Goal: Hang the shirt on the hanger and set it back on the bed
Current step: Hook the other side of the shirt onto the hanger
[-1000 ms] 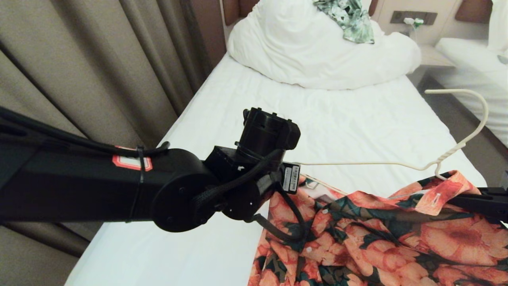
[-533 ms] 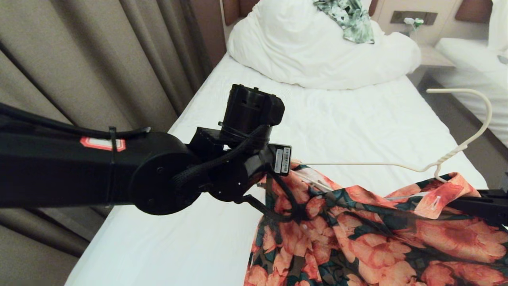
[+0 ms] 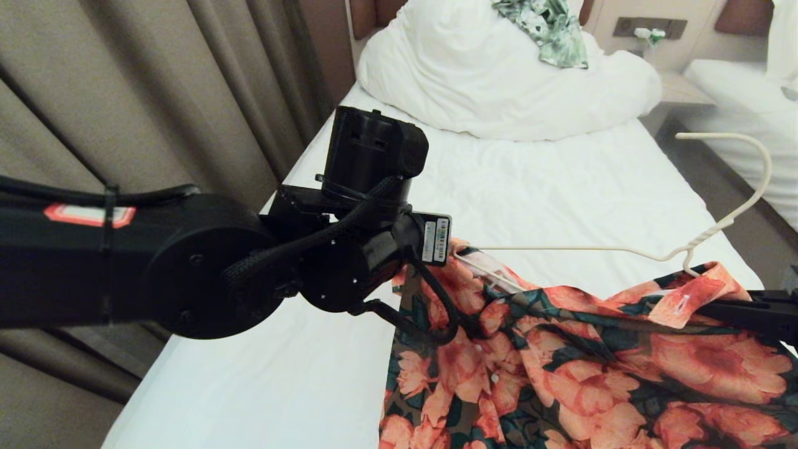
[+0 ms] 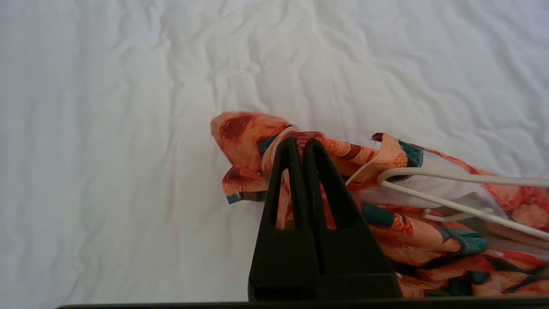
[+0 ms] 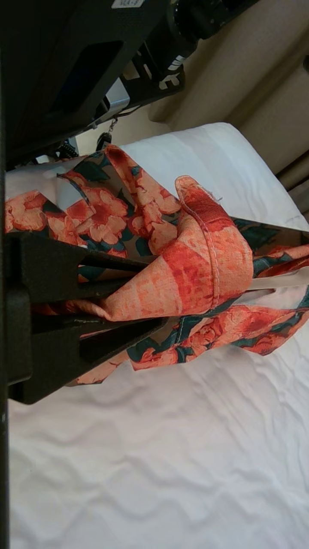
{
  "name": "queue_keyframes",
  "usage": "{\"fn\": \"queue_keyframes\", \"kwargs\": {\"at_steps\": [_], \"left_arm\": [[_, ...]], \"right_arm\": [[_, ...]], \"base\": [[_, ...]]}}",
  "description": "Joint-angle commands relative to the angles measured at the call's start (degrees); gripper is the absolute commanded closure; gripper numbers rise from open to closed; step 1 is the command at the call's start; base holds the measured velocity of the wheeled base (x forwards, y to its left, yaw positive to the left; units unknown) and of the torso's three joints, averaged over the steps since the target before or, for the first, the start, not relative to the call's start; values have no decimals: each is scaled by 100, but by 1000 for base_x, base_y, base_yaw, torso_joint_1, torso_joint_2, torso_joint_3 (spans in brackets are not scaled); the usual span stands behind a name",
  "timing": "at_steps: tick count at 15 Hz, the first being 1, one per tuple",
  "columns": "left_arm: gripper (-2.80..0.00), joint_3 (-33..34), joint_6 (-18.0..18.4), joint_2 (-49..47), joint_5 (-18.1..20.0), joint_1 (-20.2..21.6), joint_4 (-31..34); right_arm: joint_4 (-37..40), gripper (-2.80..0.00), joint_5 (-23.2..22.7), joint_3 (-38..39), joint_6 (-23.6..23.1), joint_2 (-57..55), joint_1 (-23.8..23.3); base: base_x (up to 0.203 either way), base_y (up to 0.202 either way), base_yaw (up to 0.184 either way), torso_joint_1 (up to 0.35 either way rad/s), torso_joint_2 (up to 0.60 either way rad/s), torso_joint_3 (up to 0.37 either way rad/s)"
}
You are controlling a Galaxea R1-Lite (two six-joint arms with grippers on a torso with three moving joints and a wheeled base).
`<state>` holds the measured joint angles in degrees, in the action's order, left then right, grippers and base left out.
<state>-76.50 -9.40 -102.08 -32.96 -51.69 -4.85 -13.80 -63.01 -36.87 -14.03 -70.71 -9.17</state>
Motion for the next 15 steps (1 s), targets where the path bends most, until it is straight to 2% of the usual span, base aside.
{"fn": "queue_keyframes", "kwargs": {"at_steps": [1, 5, 8, 11, 15], "left_arm": [[0, -23, -2, 109, -17, -76, -7], [0, -154, 84, 240, -10, -349, 27], [0, 157, 79, 197, 4, -398, 27], [0, 464, -30, -97, 42, -529, -27], [0, 550, -464, -820, 51, -706, -38]], "right_arm": [[0, 0, -36, -40, -12, -110, 11], [18, 0, -36, -157, -12, -289, 102], [18, 0, -13, -162, -26, -329, 38], [-15, 0, 104, 121, -117, -278, -318], [-8, 0, 105, 965, -711, 117, -1111]], "base": [[0, 0, 0, 0, 0, 0], [0, 0, 0, 0, 0, 0], [0, 0, 0, 0, 0, 0], [0, 0, 0, 0, 0, 0], [0, 0, 0, 0, 0, 0]]}}
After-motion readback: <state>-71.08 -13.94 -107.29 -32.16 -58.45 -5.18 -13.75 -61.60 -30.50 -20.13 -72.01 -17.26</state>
